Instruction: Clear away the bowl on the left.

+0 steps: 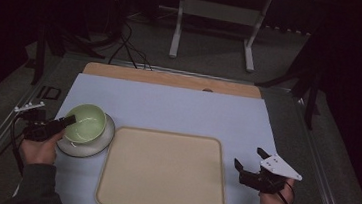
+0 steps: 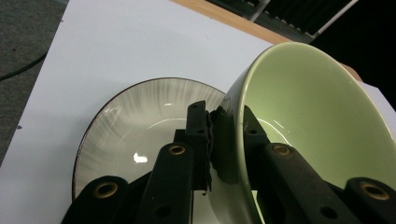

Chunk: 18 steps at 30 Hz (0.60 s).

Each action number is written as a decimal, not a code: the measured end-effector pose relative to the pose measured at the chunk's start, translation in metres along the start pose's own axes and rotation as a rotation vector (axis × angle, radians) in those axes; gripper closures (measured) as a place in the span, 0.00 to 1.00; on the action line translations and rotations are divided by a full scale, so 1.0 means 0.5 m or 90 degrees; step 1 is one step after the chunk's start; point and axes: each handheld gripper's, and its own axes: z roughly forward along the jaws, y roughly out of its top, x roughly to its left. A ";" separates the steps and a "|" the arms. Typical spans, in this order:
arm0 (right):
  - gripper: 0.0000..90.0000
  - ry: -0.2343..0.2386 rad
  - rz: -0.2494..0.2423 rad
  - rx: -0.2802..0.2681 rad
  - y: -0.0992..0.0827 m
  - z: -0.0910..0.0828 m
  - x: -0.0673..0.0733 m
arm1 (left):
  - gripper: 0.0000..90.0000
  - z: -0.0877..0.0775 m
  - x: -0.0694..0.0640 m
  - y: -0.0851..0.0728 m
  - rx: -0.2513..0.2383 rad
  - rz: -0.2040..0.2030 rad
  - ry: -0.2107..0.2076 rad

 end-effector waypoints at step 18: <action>0.15 0.000 -0.001 -0.001 0.000 0.000 0.000 | 0.89 -0.012 -0.028 0.008 -0.015 0.012 -0.005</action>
